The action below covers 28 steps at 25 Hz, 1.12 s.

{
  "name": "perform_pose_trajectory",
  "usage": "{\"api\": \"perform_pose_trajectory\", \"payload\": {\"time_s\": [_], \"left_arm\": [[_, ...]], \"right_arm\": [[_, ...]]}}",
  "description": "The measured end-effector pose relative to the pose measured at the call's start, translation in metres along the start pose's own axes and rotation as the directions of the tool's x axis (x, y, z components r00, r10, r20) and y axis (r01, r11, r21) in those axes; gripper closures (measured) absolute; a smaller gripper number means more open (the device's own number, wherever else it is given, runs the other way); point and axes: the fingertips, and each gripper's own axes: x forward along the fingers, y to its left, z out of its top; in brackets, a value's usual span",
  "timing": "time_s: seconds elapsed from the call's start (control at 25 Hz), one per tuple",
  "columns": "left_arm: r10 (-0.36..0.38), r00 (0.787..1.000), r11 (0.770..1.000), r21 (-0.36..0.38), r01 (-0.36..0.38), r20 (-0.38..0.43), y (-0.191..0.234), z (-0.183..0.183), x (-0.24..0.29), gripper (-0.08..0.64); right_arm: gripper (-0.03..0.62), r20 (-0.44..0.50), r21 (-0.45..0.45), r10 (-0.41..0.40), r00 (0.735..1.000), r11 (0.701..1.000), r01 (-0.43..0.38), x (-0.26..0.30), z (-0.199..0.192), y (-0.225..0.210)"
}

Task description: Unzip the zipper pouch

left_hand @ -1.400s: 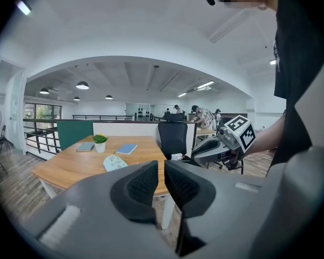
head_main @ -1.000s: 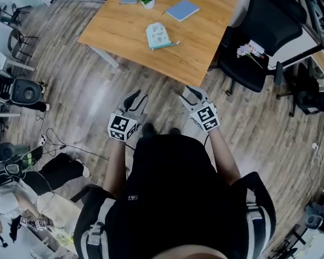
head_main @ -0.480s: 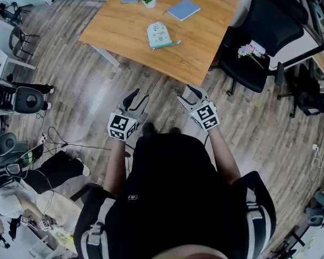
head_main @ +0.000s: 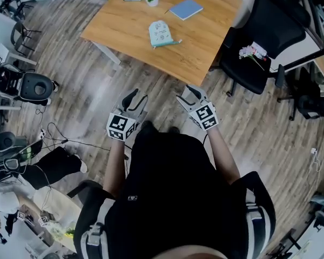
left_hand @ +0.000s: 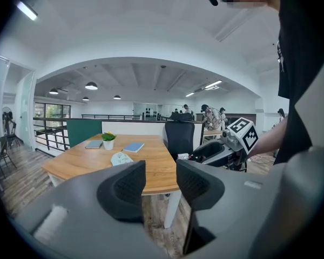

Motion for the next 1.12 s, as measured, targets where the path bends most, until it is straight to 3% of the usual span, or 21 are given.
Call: {"api": "perform_pose_trajectory", "payload": {"time_s": [0.44,0.84,1.12], "left_arm": [[-0.042,0.999,0.999,-0.001,0.042,-0.017,-0.020,-0.011,0.010,0.382],[-0.072,0.997,0.997,0.039,0.073,-0.022,0.001,-0.008,0.025,0.383],[-0.071,0.997,0.997,0.037,0.072,-0.032,0.029,-0.009,0.030,0.383]], "right_arm": [[0.344,-0.021,0.020,-0.030,0.999,0.999,0.030,-0.013,-0.018,-0.006],[0.345,-0.010,0.025,-0.066,0.998,0.997,0.066,0.006,-0.014,-0.018],[0.345,-0.018,0.019,-0.048,0.999,0.999,0.049,0.038,-0.005,-0.023]]}}
